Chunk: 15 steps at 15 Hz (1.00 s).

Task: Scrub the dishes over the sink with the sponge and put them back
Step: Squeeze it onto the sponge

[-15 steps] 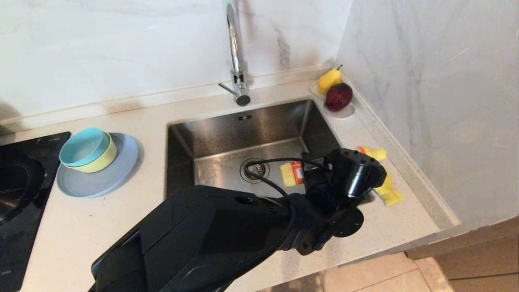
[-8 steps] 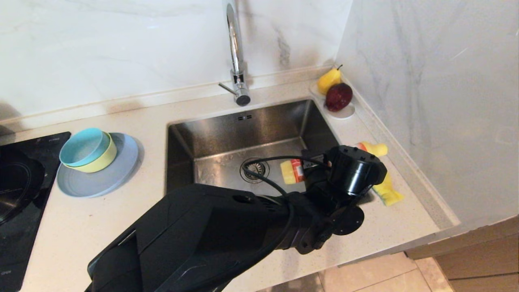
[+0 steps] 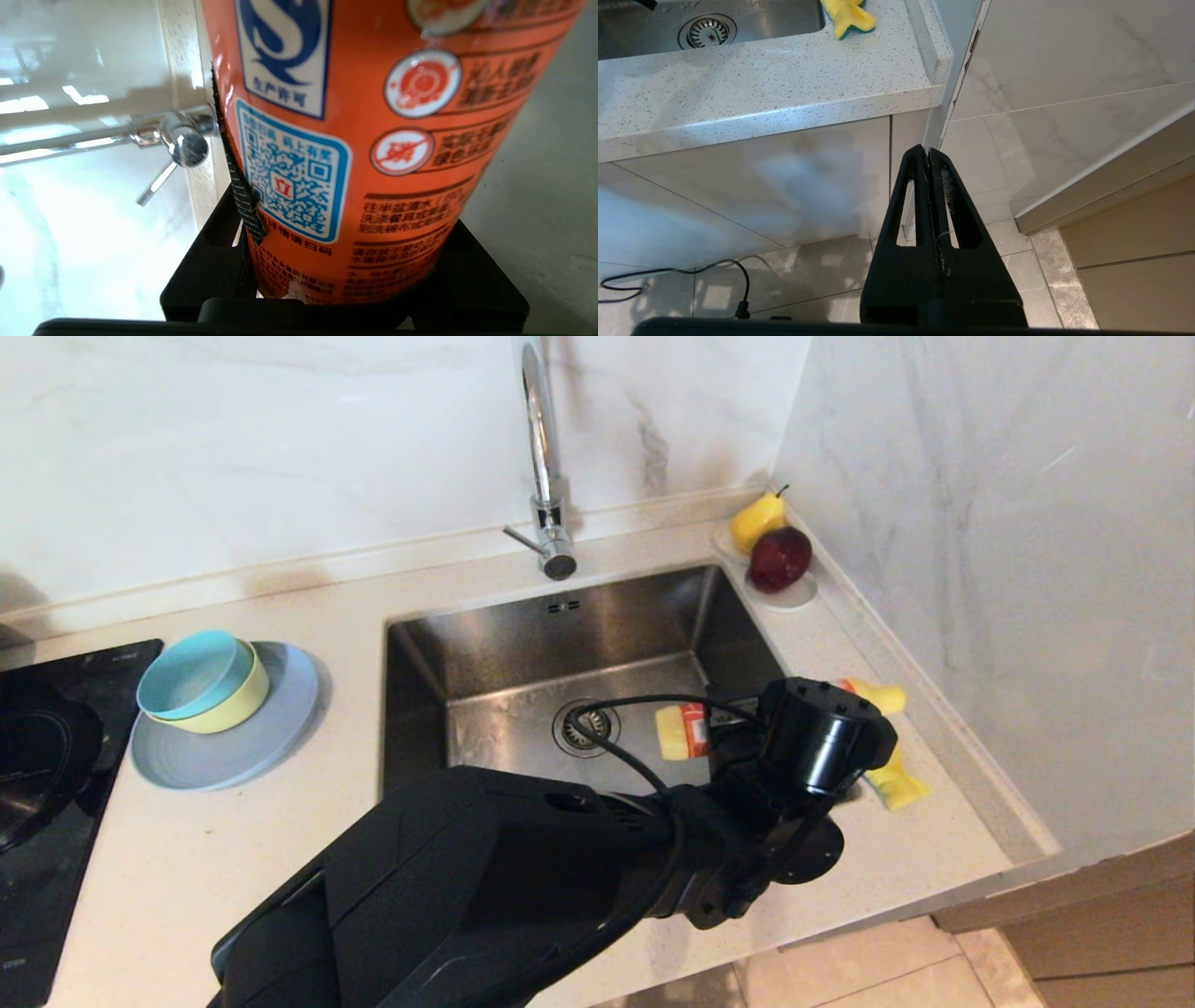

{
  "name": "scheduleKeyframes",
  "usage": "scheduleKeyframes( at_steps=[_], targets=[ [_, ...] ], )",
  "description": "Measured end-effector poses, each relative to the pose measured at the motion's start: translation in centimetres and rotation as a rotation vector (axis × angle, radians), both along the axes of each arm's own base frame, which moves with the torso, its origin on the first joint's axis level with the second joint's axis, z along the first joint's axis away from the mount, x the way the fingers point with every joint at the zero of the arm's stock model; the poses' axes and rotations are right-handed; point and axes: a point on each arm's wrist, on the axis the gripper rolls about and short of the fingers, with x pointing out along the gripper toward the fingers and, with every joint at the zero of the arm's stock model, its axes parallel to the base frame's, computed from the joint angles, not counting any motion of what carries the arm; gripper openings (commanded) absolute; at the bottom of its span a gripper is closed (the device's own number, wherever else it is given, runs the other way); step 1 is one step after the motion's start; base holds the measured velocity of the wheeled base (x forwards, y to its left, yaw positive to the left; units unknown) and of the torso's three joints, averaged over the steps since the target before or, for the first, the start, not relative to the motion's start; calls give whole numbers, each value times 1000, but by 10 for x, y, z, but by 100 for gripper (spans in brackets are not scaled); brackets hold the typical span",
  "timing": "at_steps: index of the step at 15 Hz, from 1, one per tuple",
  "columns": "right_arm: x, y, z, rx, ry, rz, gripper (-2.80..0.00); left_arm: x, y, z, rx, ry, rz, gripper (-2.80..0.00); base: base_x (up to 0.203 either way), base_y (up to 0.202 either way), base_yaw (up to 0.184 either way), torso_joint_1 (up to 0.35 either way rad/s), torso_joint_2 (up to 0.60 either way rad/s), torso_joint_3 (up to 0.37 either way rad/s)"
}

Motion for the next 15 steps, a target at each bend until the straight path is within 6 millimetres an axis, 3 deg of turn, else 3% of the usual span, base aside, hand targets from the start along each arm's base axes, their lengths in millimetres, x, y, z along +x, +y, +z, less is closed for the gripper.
scheduleKeyframes(
  at_steps=[15],
  targets=[
    [0, 0, 0, 0, 1, 0, -280, -1, -7, -22, 111, 29, 12, -280, 0, 0, 0, 0, 0, 0]
  ],
)
